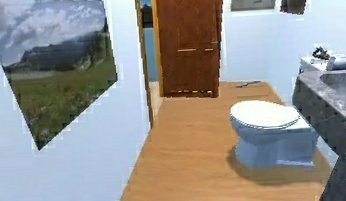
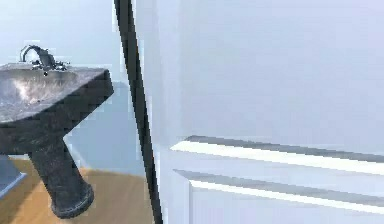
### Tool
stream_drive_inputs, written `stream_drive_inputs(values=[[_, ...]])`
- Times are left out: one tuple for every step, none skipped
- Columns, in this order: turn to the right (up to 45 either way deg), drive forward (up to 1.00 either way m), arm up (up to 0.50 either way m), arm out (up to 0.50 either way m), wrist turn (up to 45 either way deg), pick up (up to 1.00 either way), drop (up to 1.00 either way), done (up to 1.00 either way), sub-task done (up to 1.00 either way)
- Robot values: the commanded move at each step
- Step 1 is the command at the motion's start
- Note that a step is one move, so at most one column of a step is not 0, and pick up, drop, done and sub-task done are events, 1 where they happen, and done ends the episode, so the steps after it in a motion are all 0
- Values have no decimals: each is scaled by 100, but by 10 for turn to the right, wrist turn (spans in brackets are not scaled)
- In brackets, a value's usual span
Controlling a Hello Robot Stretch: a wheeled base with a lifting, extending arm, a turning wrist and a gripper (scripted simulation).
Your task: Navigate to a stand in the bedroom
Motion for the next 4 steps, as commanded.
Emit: stream_drive_inputs(values=[[0, 100, 0, 0, 0, 0, 0, 0, 0], [0, 100, 0, 0, 0, 0, 0, 0, 0], [-30, 0, 0, 0, 0, 0, 0, 0, 0], [120, 0, 0, 0, 0, 0, 0, 0, 0]])
